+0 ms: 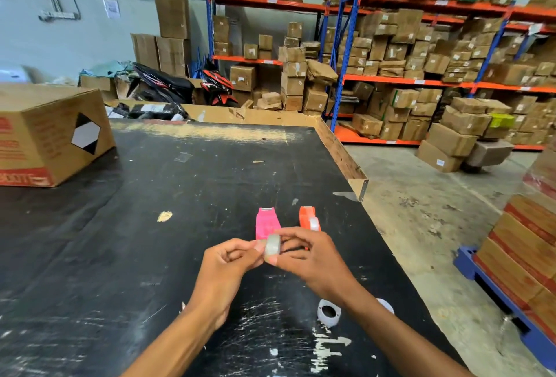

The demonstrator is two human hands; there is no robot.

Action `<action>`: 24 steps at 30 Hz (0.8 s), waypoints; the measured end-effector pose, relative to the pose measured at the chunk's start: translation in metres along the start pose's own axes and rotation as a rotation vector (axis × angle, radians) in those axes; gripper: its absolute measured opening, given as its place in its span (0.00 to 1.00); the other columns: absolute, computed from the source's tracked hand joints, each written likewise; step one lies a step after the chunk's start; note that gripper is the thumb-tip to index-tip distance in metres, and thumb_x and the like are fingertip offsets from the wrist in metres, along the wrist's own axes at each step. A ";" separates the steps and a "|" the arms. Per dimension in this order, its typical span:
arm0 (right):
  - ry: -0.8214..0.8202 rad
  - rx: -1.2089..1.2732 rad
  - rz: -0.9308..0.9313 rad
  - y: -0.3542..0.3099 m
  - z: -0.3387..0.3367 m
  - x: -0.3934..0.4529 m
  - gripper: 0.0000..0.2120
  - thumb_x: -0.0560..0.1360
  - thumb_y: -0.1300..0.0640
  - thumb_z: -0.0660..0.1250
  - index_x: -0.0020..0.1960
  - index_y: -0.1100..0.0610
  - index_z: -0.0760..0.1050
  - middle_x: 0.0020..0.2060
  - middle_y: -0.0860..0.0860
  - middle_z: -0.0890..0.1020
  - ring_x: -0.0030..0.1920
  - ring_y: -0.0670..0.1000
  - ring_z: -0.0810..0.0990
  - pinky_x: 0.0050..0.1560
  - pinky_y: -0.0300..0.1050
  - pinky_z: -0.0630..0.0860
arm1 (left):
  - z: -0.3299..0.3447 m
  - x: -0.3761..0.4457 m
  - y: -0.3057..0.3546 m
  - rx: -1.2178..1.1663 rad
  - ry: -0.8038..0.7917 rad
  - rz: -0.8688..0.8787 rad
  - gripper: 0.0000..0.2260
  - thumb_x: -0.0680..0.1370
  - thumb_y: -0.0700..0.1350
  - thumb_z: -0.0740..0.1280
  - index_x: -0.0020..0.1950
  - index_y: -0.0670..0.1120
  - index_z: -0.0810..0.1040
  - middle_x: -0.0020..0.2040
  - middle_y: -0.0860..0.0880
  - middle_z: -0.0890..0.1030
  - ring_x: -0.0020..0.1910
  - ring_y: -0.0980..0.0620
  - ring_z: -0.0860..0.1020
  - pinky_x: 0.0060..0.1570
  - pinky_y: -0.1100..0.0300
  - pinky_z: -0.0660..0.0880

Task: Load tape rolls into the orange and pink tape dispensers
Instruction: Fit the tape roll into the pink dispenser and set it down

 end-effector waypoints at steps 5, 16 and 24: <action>0.032 -0.055 -0.128 -0.018 -0.010 0.001 0.23 0.66 0.63 0.76 0.60 0.55 0.77 0.49 0.53 0.83 0.49 0.51 0.82 0.51 0.39 0.80 | 0.006 0.001 0.009 0.078 0.023 0.077 0.04 0.72 0.38 0.71 0.40 0.38 0.84 0.44 0.35 0.85 0.42 0.49 0.80 0.50 0.58 0.76; 0.130 -0.091 -0.254 -0.032 -0.025 0.000 0.39 0.66 0.60 0.77 0.66 0.34 0.61 0.53 0.49 0.82 0.53 0.45 0.81 0.55 0.36 0.78 | 0.023 0.004 0.007 -0.133 0.069 0.006 0.06 0.74 0.36 0.68 0.38 0.38 0.82 0.40 0.38 0.86 0.40 0.48 0.83 0.51 0.56 0.76; 0.103 -0.171 -0.272 -0.037 -0.028 0.006 0.42 0.68 0.59 0.76 0.70 0.36 0.54 0.54 0.48 0.82 0.54 0.40 0.79 0.55 0.29 0.74 | 0.039 0.005 0.030 0.117 0.042 0.122 0.07 0.74 0.37 0.67 0.42 0.42 0.85 0.39 0.40 0.86 0.40 0.50 0.83 0.43 0.63 0.79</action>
Point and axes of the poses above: each hand's wrist, its own x-axis towards the middle knuckle, its own z-axis out of the palm, y = z × x, the point moved 10 cm from there along x, towards the middle knuckle
